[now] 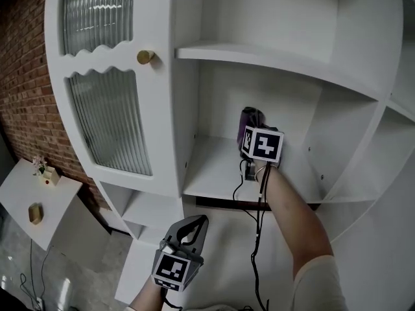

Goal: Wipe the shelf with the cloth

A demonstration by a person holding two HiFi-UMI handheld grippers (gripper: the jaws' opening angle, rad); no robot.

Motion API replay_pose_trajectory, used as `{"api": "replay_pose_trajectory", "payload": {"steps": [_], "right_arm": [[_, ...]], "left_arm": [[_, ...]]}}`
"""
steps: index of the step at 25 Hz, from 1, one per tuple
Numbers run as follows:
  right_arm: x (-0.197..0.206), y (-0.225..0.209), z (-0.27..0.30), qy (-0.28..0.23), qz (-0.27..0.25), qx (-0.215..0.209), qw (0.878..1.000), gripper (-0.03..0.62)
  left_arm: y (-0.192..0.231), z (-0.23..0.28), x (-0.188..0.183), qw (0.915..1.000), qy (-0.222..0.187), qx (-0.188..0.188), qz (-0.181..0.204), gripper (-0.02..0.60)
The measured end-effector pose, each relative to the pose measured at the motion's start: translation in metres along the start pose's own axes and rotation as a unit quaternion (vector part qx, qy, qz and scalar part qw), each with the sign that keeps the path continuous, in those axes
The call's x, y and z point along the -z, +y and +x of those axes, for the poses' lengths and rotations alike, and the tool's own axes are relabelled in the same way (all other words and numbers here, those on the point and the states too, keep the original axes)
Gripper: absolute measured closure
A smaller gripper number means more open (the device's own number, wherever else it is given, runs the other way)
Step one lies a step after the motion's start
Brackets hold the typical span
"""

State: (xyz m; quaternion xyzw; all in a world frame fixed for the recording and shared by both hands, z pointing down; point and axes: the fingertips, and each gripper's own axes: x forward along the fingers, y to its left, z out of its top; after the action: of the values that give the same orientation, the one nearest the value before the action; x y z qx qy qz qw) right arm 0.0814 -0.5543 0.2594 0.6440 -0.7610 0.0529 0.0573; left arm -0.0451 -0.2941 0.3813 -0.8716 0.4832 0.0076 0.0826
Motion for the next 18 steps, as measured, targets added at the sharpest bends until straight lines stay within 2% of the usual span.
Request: {"api": "replay_pose_trajectory", "payload": {"steps": [12, 18], "right_arm": [[0.001, -0.109, -0.026, -0.001, 0.015, 0.062, 0.998, 0.51], [0.001, -0.148, -0.036, 0.006, 0.026, 0.095, 0.995, 0.511]], "left_arm": [[-0.047, 0.03, 0.0, 0.9998, 0.004, 0.019, -0.007, 0.569], [-0.061, 0.039, -0.003, 0.9997, 0.003, 0.025, -0.006, 0.568]]}}
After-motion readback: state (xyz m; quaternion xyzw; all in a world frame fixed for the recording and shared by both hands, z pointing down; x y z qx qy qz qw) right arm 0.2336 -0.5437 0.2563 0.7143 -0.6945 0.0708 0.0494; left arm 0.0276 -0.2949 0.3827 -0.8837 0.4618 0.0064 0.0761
